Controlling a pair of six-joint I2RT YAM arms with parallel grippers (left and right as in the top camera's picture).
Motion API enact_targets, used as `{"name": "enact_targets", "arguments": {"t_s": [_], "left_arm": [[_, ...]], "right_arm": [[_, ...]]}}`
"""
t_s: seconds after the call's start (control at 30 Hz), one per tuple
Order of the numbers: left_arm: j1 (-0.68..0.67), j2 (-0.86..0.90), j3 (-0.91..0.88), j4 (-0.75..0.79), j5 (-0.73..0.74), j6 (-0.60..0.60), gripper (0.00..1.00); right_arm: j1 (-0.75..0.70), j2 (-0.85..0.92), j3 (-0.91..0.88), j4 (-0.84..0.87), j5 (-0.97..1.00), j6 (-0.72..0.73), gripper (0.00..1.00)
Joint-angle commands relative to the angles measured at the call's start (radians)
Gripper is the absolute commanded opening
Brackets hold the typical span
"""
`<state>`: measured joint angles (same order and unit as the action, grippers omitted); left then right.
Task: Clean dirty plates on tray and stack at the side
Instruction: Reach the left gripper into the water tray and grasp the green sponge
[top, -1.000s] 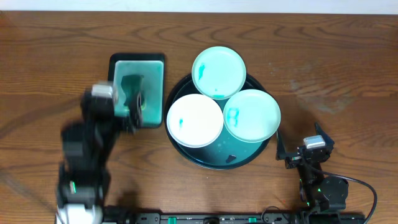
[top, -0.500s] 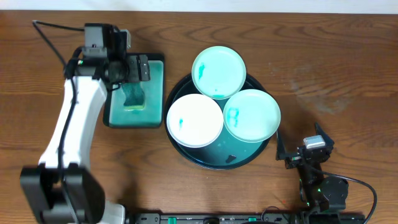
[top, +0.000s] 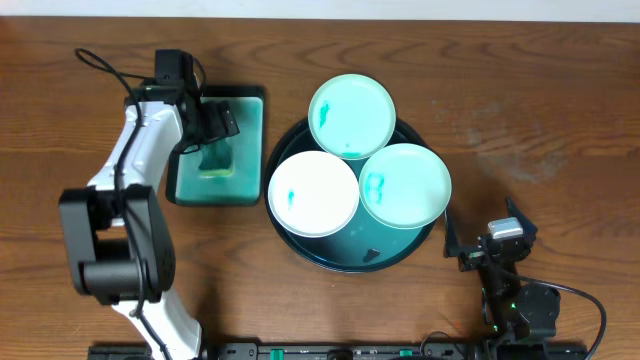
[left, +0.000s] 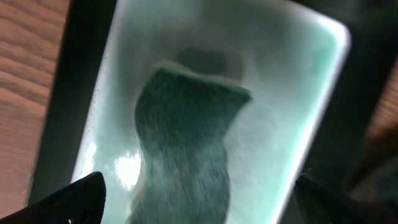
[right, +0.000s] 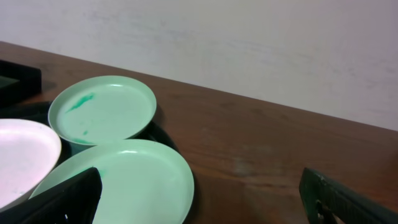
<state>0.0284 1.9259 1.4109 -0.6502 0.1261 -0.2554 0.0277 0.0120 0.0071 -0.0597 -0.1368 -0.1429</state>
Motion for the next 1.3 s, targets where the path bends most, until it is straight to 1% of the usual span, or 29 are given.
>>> {"name": "enact_targets", "arguments": {"t_s": [0.0,0.03,0.2,0.23,0.3,0.33,0.47,0.57,0.67,0.77,0.9,1.1,1.27], "left_arm": [[-0.002,0.074,0.018,0.005,-0.019,-0.039,0.87],[-0.002,0.085,0.018,0.003,-0.019,-0.039,0.85],[-0.002,0.111,0.018,-0.007,-0.019,-0.039,0.84],[-0.002,0.111,0.018,-0.006,-0.019,-0.039,0.81],[-0.002,0.111,0.018,-0.003,-0.019,-0.038,0.73],[-0.002,0.111,0.018,-0.002,-0.019,-0.039,0.71],[-0.002,0.111,0.014,0.001,-0.019,-0.038,0.69],[-0.002,0.111,0.010,0.001,-0.019,-0.038,0.57],[-0.002,0.111,0.008,0.003,-0.023,-0.038,0.42],[-0.002,0.111,0.008,0.002,-0.027,-0.038,0.30],[-0.002,0.109,0.009,0.001,-0.026,-0.038,0.08],[-0.002,0.049,0.012,-0.007,-0.022,-0.039,0.07],[-0.002,-0.068,0.012,-0.008,-0.022,-0.039,0.07]], "right_arm": [[-0.002,-0.005,-0.002,-0.004,0.005,-0.008,0.99],[-0.002,-0.005,-0.002,-0.004,0.005,-0.008,0.99],[-0.002,-0.005,-0.002,-0.004,0.005,-0.008,0.99],[-0.002,-0.005,-0.002,-0.004,0.005,-0.008,0.99],[-0.002,-0.005,-0.002,-0.004,0.005,-0.008,0.99],[-0.002,-0.005,-0.002,-0.004,0.005,-0.008,0.99],[-0.002,-0.005,-0.002,-0.004,0.005,-0.008,0.99],[-0.002,-0.005,-0.002,-0.004,0.005,-0.008,0.99],[-0.002,-0.005,-0.002,-0.004,0.005,-0.008,0.99],[-0.002,-0.005,-0.002,-0.004,0.005,-0.008,0.99],[-0.002,-0.005,-0.002,-0.004,0.005,-0.008,0.99],[-0.002,-0.005,-0.002,-0.004,0.005,-0.008,0.99],[-0.002,-0.005,-0.002,-0.004,0.005,-0.008,0.99]]}}
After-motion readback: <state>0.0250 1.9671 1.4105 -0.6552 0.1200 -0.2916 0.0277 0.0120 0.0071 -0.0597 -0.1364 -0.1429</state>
